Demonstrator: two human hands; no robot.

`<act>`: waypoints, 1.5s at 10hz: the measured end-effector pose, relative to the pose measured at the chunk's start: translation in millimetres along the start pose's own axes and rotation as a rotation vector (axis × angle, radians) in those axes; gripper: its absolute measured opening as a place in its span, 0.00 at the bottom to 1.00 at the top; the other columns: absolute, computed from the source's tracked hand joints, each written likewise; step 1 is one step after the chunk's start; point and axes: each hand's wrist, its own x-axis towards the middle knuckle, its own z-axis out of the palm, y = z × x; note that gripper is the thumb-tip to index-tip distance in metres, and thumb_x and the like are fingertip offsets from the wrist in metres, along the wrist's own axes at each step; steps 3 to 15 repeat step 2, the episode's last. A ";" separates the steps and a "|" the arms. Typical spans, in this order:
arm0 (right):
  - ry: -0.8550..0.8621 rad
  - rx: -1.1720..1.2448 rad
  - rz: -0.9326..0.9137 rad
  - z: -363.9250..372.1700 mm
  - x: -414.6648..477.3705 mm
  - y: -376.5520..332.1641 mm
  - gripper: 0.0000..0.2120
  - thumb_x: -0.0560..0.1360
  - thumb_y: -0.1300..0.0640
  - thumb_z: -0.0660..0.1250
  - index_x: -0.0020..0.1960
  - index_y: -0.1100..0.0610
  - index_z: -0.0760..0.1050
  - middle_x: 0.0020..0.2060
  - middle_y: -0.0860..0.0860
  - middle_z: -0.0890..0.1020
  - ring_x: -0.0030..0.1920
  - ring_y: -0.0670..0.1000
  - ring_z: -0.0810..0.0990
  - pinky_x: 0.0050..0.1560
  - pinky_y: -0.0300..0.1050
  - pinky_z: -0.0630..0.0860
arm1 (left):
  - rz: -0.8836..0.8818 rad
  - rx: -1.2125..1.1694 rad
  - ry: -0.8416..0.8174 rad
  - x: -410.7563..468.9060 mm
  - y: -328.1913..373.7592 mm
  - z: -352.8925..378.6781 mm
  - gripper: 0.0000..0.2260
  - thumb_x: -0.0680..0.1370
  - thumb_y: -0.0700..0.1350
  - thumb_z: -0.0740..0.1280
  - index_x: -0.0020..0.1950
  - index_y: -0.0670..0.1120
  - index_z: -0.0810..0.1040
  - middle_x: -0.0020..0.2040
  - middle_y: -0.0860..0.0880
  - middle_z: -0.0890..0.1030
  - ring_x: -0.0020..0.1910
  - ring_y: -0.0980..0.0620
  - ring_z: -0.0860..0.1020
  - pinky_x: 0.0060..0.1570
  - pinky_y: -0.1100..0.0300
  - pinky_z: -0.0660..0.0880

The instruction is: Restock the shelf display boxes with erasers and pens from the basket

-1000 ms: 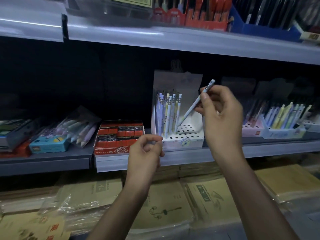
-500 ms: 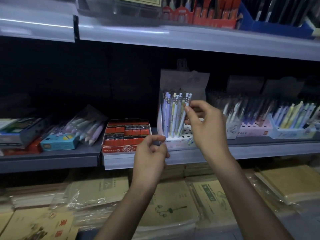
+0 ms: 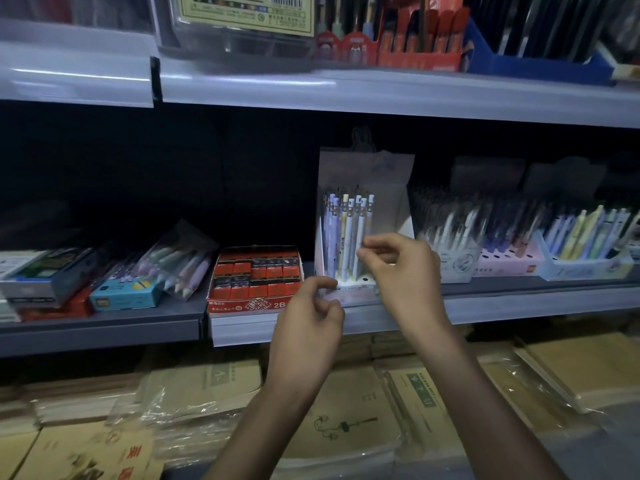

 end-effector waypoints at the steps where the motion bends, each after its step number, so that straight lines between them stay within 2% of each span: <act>1: 0.010 -0.040 -0.003 -8.0 -10.5 -0.3 0.09 0.78 0.58 0.73 0.58 0.55 0.85 0.43 0.45 0.85 0.43 0.39 0.82 0.40 0.23 0.72 | 0.034 0.098 -0.004 -8.6 10.0 -10.1 0.11 0.80 0.46 0.65 0.59 0.60 0.76 0.39 0.55 0.80 0.38 0.54 0.80 0.44 0.44 0.80; 2: 0.032 -0.118 -0.029 -17.8 -26.2 -9.4 0.11 0.78 0.57 0.73 0.60 0.53 0.83 0.49 0.47 0.85 0.47 0.43 0.82 0.46 0.29 0.76 | 0.095 0.283 0.012 -26.6 14.2 -27.4 0.13 0.80 0.47 0.66 0.63 0.60 0.75 0.45 0.58 0.81 0.43 0.60 0.79 0.47 0.49 0.80; 15: 0.032 -0.118 -0.029 -17.8 -26.2 -9.4 0.11 0.78 0.57 0.73 0.60 0.53 0.83 0.49 0.47 0.85 0.47 0.43 0.82 0.46 0.29 0.76 | 0.095 0.283 0.012 -26.6 14.2 -27.4 0.13 0.80 0.47 0.66 0.63 0.60 0.75 0.45 0.58 0.81 0.43 0.60 0.79 0.47 0.49 0.80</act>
